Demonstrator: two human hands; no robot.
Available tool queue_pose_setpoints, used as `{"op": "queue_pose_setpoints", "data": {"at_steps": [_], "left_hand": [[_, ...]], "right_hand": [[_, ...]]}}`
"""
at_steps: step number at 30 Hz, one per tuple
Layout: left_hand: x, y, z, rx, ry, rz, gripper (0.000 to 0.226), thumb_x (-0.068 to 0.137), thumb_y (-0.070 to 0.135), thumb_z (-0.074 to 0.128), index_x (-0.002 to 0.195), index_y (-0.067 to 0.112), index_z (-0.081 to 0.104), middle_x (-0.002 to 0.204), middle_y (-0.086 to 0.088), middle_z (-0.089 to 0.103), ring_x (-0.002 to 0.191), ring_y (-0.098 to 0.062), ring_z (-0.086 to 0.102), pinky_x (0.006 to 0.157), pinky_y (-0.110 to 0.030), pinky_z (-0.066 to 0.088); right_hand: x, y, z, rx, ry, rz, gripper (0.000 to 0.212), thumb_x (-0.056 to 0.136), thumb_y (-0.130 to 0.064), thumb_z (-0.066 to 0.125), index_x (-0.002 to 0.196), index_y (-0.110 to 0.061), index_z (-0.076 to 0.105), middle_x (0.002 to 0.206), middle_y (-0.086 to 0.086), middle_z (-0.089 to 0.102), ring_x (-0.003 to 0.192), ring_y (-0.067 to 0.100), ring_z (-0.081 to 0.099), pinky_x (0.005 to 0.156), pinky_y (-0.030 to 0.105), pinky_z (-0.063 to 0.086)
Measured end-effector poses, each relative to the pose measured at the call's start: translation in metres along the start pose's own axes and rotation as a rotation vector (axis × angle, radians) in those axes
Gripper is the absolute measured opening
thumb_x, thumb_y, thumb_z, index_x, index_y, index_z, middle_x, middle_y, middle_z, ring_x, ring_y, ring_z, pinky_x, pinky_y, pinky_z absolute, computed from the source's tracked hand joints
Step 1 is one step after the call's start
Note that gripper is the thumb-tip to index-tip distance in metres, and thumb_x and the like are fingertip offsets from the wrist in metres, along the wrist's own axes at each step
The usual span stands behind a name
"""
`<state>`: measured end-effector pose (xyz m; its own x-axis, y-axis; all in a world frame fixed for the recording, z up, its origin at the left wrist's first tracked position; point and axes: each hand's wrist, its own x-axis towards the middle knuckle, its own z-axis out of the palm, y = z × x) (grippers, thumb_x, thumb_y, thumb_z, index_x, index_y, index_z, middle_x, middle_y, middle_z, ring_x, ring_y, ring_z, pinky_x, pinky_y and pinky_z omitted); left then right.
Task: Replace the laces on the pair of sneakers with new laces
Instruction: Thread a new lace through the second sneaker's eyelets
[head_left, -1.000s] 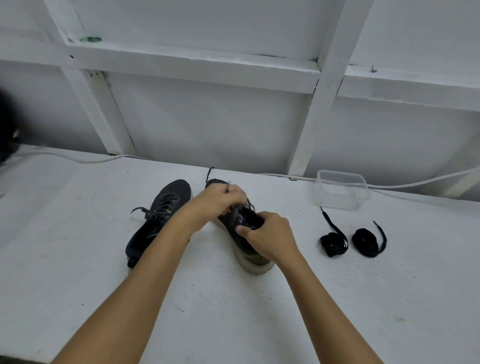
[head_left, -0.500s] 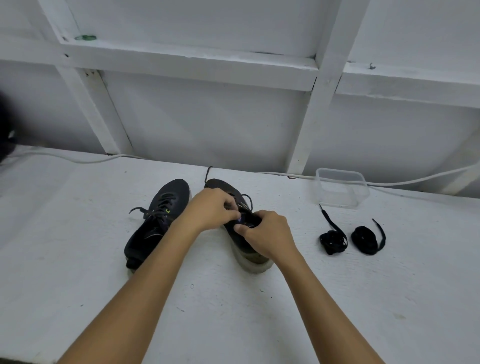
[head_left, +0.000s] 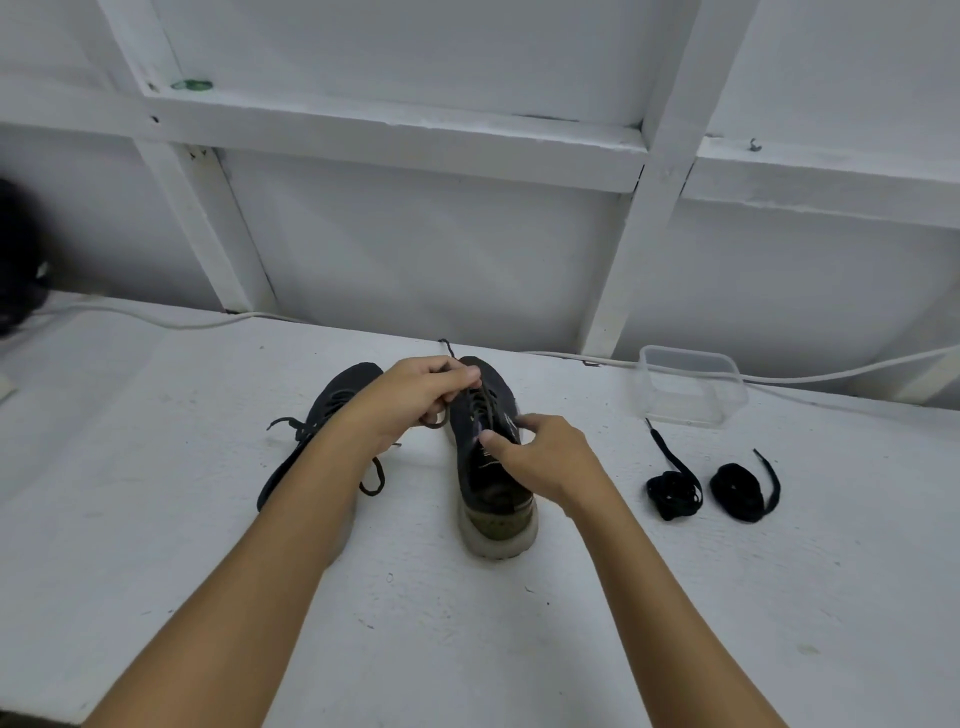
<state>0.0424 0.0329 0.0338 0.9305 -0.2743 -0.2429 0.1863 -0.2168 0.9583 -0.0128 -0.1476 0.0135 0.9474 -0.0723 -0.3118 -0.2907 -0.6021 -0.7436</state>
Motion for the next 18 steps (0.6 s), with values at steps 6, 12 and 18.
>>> {"op": "queue_pose_setpoints", "data": {"at_steps": [6, 12, 18], "left_hand": [[0.009, -0.002, 0.004, 0.041, 0.080, 0.026, 0.029, 0.095, 0.033, 0.067, 0.097, 0.005, 0.070, 0.071, 0.004, 0.056, 0.058, -0.009, 0.043, 0.061, -0.024, 0.037], [0.017, -0.028, 0.004, 0.640, 0.450, 0.138, 0.036, 0.092, 0.039, 0.067, 0.126, 0.028, 0.064, 0.123, 0.005, 0.054, 0.109, -0.019, 0.055, 0.096, -0.034, 0.045], [0.017, -0.036, 0.024, 0.603, 0.338, 0.100, 0.016, 0.091, 0.036, 0.067, 0.096, 0.023, 0.075, 0.092, 0.010, 0.070, 0.095, -0.013, 0.065, 0.089, -0.030, 0.051]], "right_hand": [[0.014, -0.007, 0.005, 0.047, 0.084, -0.178, 0.018, 0.098, -0.036, 0.062, 0.097, -0.026, 0.077, 0.092, -0.012, 0.071, 0.089, 0.012, 0.063, 0.077, 0.027, 0.047], [0.026, 0.003, -0.007, 0.703, 0.088, 0.032, 0.030, 0.104, -0.035, 0.052, 0.091, -0.015, 0.069, 0.098, 0.004, 0.074, 0.098, 0.020, 0.070, 0.082, 0.038, 0.061], [0.032, 0.027, -0.011, 1.158, 0.035, 0.223, 0.018, 0.103, -0.030, 0.053, 0.093, -0.018, 0.060, 0.097, 0.000, 0.074, 0.102, 0.021, 0.070, 0.084, 0.039, 0.057]]}}
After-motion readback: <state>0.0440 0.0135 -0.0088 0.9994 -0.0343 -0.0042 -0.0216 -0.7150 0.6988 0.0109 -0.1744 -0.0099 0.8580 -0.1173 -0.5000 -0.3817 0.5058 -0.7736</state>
